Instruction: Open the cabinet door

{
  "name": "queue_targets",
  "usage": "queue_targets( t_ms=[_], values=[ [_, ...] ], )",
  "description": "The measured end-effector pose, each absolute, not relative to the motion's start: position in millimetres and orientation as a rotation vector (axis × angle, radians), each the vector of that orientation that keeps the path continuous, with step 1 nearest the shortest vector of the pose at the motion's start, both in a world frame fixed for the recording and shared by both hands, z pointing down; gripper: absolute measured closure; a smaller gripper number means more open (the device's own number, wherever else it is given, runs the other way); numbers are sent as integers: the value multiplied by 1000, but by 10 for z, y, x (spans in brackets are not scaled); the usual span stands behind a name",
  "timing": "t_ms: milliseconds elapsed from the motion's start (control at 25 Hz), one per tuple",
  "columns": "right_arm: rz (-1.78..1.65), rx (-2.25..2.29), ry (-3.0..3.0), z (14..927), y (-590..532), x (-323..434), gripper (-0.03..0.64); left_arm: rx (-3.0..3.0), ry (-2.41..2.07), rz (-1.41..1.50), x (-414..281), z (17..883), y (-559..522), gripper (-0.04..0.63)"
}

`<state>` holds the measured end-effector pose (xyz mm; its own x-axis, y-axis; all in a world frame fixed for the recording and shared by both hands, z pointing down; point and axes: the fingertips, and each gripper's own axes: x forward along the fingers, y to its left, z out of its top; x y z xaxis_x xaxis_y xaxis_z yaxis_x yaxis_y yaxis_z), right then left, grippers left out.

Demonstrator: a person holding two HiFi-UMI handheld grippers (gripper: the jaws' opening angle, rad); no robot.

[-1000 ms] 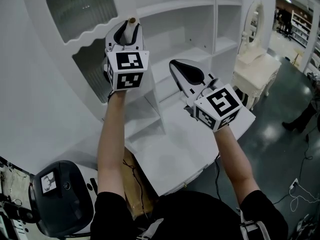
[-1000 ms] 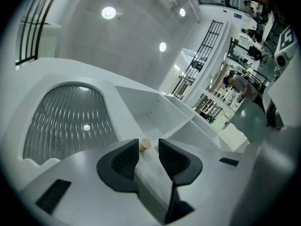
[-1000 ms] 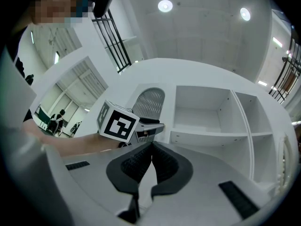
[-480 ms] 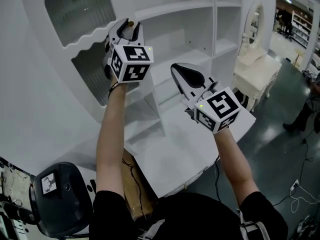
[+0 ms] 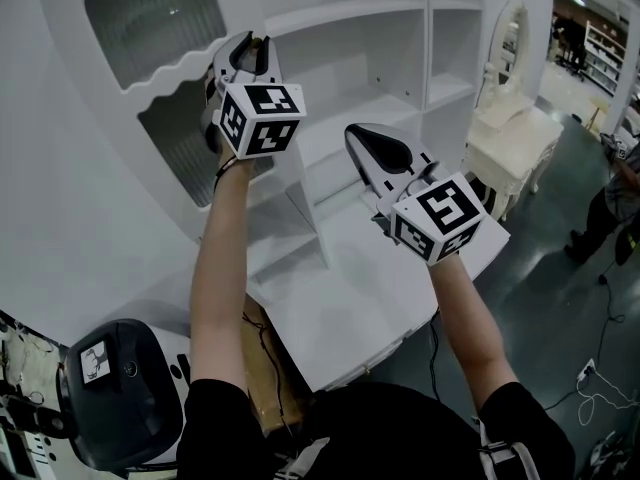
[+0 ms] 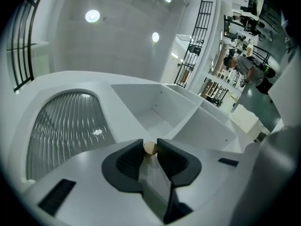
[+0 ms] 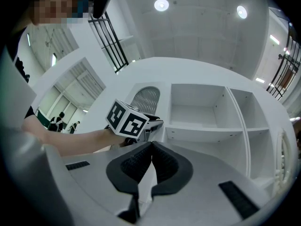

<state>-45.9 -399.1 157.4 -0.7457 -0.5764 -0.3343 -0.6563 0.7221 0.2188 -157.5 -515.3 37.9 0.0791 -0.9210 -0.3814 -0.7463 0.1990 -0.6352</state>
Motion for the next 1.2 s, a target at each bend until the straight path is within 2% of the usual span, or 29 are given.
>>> queue_targets(
  t_ms=[480, 1200],
  values=[
    [456, -953, 2692, 1609, -3883, -382, 598, -1579, 1660, -282, -1456, 380, -4948, 502],
    [440, -827, 2707, 1630, -3509, -167, 598, -1744, 1624, -32, -1185, 388, -4109, 511]
  ],
)
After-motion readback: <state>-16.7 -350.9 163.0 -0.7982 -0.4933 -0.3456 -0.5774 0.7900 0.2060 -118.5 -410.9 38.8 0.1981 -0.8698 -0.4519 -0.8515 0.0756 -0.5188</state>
